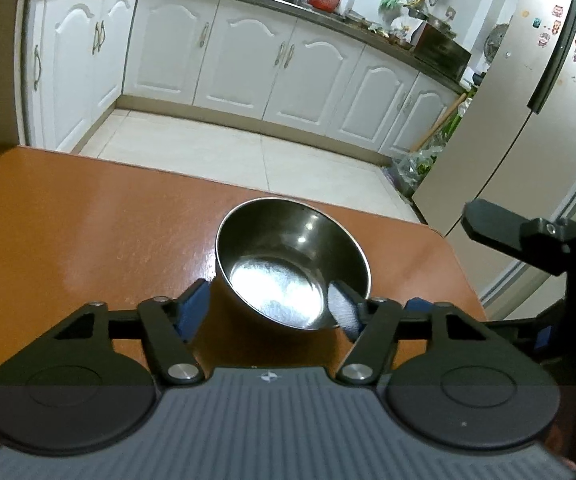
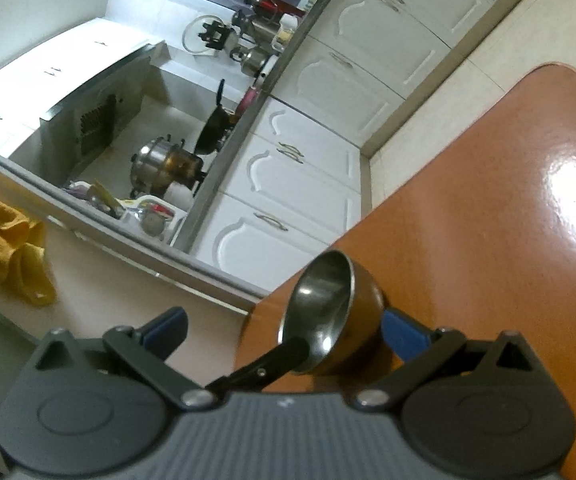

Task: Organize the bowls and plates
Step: 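Close both tools on the steel bowl rim, then carry the steel bowl with both tools toward the nested white bowls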

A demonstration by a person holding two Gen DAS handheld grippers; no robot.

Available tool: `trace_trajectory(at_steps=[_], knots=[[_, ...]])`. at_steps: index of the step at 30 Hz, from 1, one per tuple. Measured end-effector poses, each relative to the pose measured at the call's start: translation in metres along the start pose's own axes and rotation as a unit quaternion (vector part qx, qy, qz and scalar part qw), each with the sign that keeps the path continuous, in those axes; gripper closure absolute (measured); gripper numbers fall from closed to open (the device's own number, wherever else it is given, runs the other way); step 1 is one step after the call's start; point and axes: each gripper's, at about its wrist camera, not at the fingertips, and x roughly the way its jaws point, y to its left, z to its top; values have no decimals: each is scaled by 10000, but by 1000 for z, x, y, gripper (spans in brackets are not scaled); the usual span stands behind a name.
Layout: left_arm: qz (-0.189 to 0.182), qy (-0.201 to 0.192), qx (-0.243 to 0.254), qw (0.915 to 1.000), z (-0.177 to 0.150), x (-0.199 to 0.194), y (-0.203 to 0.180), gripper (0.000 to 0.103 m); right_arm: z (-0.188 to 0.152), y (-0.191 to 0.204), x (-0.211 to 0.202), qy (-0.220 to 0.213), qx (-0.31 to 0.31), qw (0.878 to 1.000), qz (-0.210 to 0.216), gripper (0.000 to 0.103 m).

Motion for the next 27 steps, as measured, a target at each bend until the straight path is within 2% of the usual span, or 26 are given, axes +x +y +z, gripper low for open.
trace_trajectory(at_steps=[2,3,6,13,22,27], knots=[[179,12,67,9998,1,2,-2,45,2,-2,4,24,-6,10000,29,0],[246,12,86,9997,1,3,-2,49,3,-3,6,40,-16,10000,33,0],[351,3,49,9994,2,7,1,49,4,-4,12,78,-30,9999,66,0],[483,-27,25,9988,0,9,3,59,8,-2,26,104,-96,9998,133,0],[305,-67,122,9994,0,6,2,61,8,-1,33,192,-236,9994,134,0],[351,-99,283,9989,-1,0,0,62,5,-1,29,221,-287,9993,120,0]])
